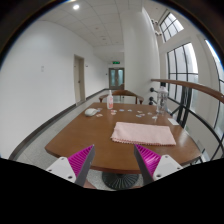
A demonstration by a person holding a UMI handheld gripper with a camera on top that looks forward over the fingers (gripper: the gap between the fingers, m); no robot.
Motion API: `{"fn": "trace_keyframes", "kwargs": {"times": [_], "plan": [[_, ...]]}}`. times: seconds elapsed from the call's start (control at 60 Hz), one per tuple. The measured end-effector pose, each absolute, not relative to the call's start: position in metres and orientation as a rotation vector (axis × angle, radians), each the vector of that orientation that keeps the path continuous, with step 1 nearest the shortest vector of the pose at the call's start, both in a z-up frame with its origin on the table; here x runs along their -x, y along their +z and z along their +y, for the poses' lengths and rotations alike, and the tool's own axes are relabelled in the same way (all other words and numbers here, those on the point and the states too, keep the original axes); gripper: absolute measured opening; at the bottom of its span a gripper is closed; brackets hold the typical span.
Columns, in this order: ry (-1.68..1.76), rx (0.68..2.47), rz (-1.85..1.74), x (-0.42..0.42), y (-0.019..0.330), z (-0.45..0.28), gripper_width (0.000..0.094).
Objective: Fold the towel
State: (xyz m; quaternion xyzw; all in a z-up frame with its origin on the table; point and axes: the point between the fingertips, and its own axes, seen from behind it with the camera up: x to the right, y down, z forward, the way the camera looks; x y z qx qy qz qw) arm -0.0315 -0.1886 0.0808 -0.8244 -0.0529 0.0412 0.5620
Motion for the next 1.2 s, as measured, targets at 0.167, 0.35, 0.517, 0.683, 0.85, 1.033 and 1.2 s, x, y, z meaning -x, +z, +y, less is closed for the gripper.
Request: {"fn": "trace_keyframes", "kwargs": {"times": [0.167, 0.35, 0.517, 0.683, 0.85, 1.033, 1.2], "plan": [[0.086, 1.965, -0.138, 0.032, 0.076, -0.146, 0.082], [0.105, 2.049, -0.171, 0.044, 0.051, -0.074, 0.0813], [0.072, 2.144, -0.2, 0.048, 0.012, -0.012, 0.0762], [0.122, 2.207, -0.212, 0.059, -0.008, 0.004, 0.0355], [0.023, 2.174, -0.231, 0.044, -0.007, 0.009, 0.0002], [0.012, 2.134, -0.201, 0.039, 0.007, 0.01, 0.0002], [-0.029, 2.019, -0.081, -0.025, 0.072, 0.004, 0.0001]]}}
